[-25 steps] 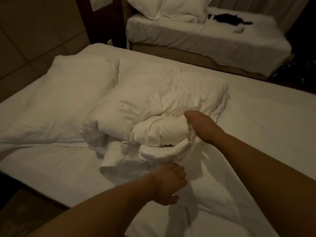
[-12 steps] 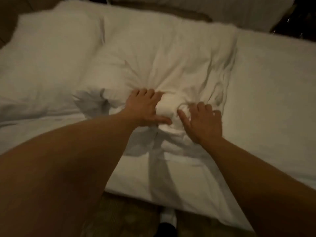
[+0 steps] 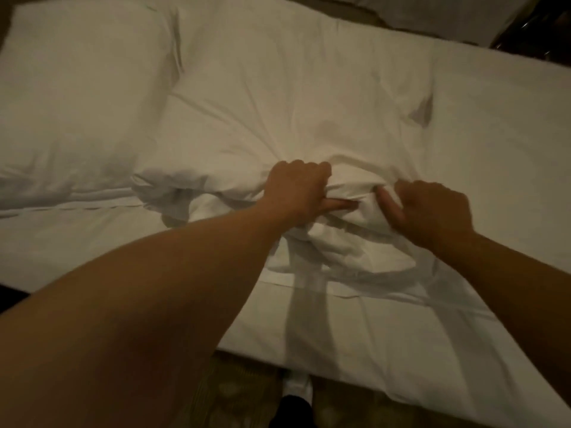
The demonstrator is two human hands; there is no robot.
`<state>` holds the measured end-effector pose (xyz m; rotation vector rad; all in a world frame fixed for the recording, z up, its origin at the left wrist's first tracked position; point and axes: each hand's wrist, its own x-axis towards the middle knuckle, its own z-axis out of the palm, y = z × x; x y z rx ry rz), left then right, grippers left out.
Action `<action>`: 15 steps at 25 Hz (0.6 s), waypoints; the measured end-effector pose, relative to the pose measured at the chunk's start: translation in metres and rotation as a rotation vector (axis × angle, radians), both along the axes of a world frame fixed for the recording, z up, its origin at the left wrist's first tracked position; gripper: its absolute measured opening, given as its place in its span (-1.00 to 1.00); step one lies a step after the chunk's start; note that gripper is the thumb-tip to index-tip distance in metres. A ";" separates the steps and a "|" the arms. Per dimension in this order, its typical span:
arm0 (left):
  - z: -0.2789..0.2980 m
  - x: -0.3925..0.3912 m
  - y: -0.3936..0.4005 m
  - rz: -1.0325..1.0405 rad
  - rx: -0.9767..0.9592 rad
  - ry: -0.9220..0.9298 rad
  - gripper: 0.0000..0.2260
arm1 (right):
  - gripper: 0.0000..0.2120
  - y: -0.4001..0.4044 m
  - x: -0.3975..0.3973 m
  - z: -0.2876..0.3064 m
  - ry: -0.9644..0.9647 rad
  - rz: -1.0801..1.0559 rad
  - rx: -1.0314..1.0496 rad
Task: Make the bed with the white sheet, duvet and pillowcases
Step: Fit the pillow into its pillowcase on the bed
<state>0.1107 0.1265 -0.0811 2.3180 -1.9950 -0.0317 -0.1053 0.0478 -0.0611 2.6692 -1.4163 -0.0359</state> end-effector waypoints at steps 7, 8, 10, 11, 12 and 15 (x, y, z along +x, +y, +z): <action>-0.022 0.079 0.098 0.025 -0.390 -0.016 -0.48 | -0.44 0.068 0.102 -0.015 -0.357 0.206 -0.101; -0.025 0.100 0.110 0.164 -0.450 -0.050 -0.52 | -0.41 0.080 0.122 -0.020 -0.335 0.209 -0.090; -0.036 0.128 0.131 0.453 -0.538 -0.062 -0.56 | -0.37 0.101 0.151 -0.037 -0.247 0.169 -0.068; -0.047 0.130 0.135 0.513 -0.569 -0.028 -0.56 | -0.36 0.107 0.158 -0.046 -0.220 0.151 -0.087; -0.057 0.123 0.134 0.518 -0.608 0.042 -0.57 | -0.37 0.110 0.162 -0.054 -0.215 0.130 -0.115; -0.072 0.084 0.120 0.531 -0.651 0.252 -0.51 | -0.46 0.110 0.164 -0.065 -0.241 0.112 -0.223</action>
